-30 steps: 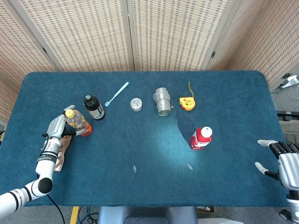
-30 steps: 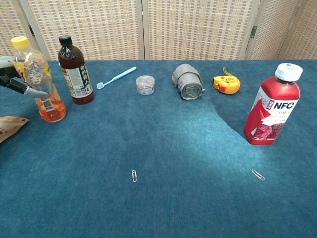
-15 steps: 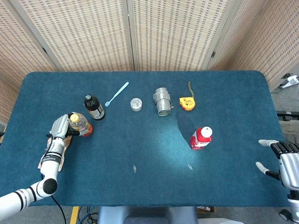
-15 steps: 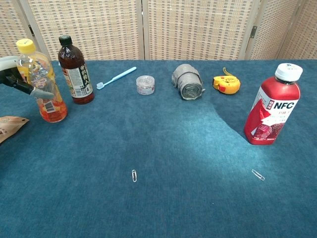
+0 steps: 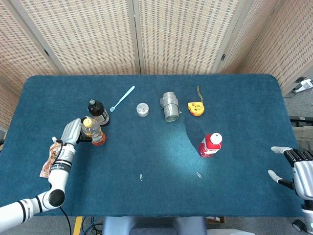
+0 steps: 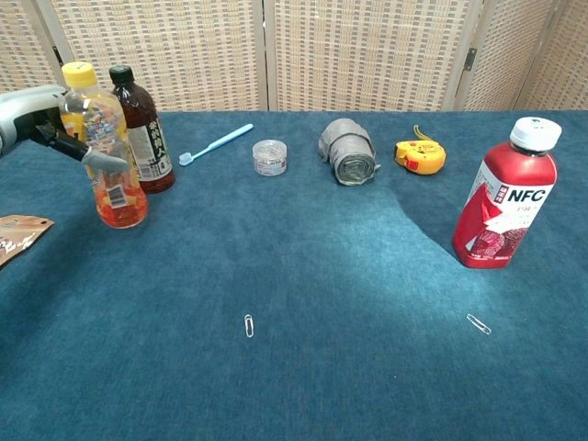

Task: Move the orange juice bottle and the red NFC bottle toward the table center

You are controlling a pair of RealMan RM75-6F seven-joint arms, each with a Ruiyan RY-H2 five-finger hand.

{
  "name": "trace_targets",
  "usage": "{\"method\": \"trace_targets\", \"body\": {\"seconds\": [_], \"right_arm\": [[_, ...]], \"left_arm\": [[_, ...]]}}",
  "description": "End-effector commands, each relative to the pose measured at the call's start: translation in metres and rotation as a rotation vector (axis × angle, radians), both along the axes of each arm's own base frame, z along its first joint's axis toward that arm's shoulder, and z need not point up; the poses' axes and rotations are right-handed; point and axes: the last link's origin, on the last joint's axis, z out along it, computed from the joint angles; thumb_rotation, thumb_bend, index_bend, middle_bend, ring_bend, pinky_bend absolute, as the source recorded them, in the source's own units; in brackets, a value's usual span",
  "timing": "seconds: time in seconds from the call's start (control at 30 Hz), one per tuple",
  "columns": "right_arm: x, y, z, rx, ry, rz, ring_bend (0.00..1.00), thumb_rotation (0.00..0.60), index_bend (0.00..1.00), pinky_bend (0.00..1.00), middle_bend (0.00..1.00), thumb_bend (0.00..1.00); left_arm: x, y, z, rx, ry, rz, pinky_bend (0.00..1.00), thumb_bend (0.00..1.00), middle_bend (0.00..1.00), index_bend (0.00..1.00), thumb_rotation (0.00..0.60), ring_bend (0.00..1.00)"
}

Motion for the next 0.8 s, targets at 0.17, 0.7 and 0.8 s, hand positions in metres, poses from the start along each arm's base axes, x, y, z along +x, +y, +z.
{"method": "trace_targets", "body": {"seconds": [0.17, 0.7, 0.8], "right_arm": [[0.000, 0.001, 0.001, -0.003, -0.003, 0.003, 0.34, 0.600, 0.36, 0.42, 0.39, 0.13], [0.001, 0.002, 0.005, -0.013, -0.010, 0.009, 0.34, 0.600, 0.36, 0.43, 0.39, 0.13], [0.001, 0.003, 0.006, -0.018, -0.012, 0.010, 0.34, 0.600, 0.36, 0.43, 0.39, 0.13]], "left_arm": [[0.012, 0.001, -0.005, -0.009, -0.023, -0.009, 0.35, 0.08, 0.43, 0.47, 0.600, 0.42], [0.047, -0.001, -0.013, -0.048, -0.129, -0.027, 0.48, 0.07, 0.43, 0.47, 0.600, 0.42], [0.054, -0.002, -0.017, -0.058, -0.135, -0.038, 0.50, 0.07, 0.43, 0.47, 0.600, 0.42]]}}
